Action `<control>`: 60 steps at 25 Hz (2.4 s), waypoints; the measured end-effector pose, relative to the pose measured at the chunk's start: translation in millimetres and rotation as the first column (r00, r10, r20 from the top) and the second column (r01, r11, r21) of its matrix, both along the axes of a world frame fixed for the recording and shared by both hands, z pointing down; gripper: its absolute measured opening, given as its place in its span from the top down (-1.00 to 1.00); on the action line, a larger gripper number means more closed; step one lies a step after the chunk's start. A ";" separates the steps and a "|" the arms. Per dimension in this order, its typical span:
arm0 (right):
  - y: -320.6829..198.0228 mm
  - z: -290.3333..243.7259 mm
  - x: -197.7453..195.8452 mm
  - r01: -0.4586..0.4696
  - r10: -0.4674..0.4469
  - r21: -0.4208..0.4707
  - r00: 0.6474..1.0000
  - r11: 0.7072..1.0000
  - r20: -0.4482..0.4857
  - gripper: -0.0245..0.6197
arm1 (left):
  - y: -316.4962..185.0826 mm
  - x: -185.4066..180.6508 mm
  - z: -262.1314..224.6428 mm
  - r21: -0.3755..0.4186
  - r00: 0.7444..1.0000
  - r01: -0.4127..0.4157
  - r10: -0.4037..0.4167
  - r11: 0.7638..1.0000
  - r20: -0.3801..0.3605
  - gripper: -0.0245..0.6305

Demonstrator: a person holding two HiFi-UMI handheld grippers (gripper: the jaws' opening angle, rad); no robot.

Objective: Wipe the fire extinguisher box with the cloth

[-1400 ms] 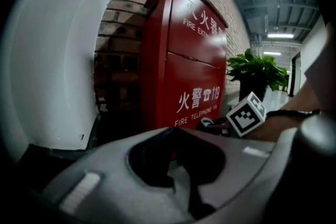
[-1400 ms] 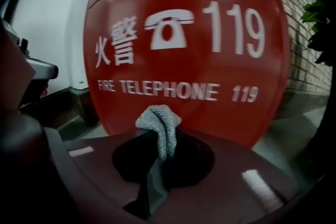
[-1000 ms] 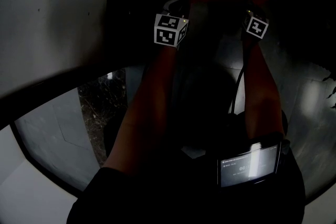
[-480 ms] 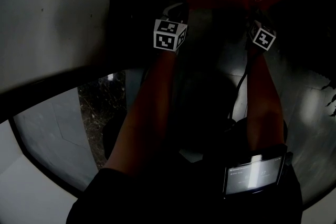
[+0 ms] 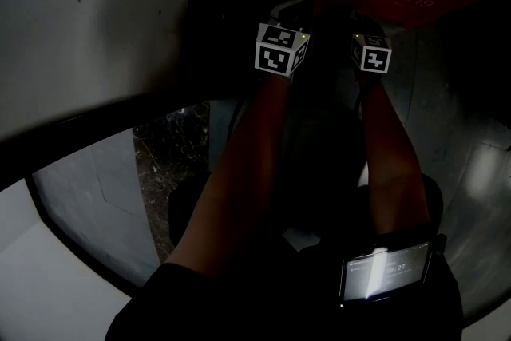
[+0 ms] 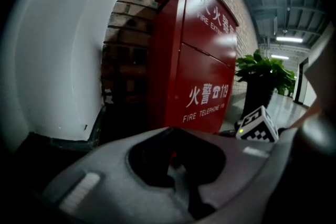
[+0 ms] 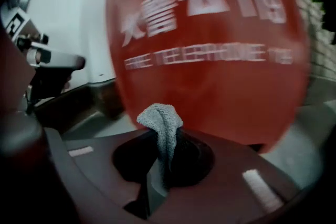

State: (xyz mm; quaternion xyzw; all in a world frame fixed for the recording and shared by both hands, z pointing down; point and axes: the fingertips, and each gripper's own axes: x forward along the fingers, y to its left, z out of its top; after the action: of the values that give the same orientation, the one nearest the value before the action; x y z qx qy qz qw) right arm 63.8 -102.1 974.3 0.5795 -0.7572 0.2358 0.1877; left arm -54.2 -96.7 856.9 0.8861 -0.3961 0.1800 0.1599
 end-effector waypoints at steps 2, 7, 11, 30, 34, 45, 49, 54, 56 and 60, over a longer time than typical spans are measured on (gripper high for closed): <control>-8.0 0.9 -50.5 0.095 -0.095 -0.020 0.994 0.995 0.045 0.81 | 0.6 -5.8 1.8 -0.002 1.000 -0.004 0.004 1.000 0.003 0.94; -26.3 5.1 -93.1 0.154 -0.154 -0.041 0.988 0.987 -0.007 0.81 | -0.9 -20.1 9.1 -0.018 1.000 0.015 -0.015 1.000 0.001 0.94; -32.4 14.6 -67.1 0.010 -0.007 -0.065 0.999 0.998 0.037 0.81 | -2.7 -14.9 7.5 -0.014 1.000 -0.017 0.017 1.000 -0.015 0.94; 6.4 10.5 186.0 -0.408 0.391 -0.084 0.905 0.909 -0.167 0.81 | -0.7 3.0 0.5 -0.039 0.999 0.001 -0.003 0.999 -0.051 0.93; 15.3 -4.7 220.6 -0.431 0.420 -0.067 0.898 0.900 -0.128 0.81 | -7.3 -1.3 -10.8 -0.039 0.996 0.018 -0.021 0.999 -0.082 0.93; 35.4 -198.3 94.0 -0.012 -0.003 0.202 0.997 0.979 0.071 0.81 | 25.4 48.7 -123.0 0.064 0.985 -0.165 0.168 0.984 -0.049 0.93; 51.2 -329.6 40.5 0.121 -0.175 0.429 0.980 0.895 0.091 0.81 | 54.1 57.7 -215.5 0.192 0.952 -0.193 0.231 0.962 -0.201 0.93; 80.6 -407.4 -6.7 0.240 -0.316 0.568 0.948 0.787 0.037 0.81 | 89.0 54.7 -264.0 0.315 0.934 -0.206 0.282 0.926 -0.220 0.93; 89.4 -414.8 -16.0 0.279 -0.353 0.584 0.935 0.762 0.013 0.81 | 93.3 49.4 -264.2 0.335 0.936 -0.206 0.285 0.920 -0.207 0.93; 89.7 -415.3 -10.9 0.265 -0.363 0.608 0.931 0.749 0.043 0.81 | 90.1 52.5 -255.5 0.342 0.927 -0.233 0.314 0.910 -0.205 0.93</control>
State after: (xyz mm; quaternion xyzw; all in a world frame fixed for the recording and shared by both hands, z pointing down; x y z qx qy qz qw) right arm 52.9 -12.4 559.0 0.4522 -0.8915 -0.0021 -0.0261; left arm -1.8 -6.6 601.4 0.9628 -0.2663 0.0204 0.0405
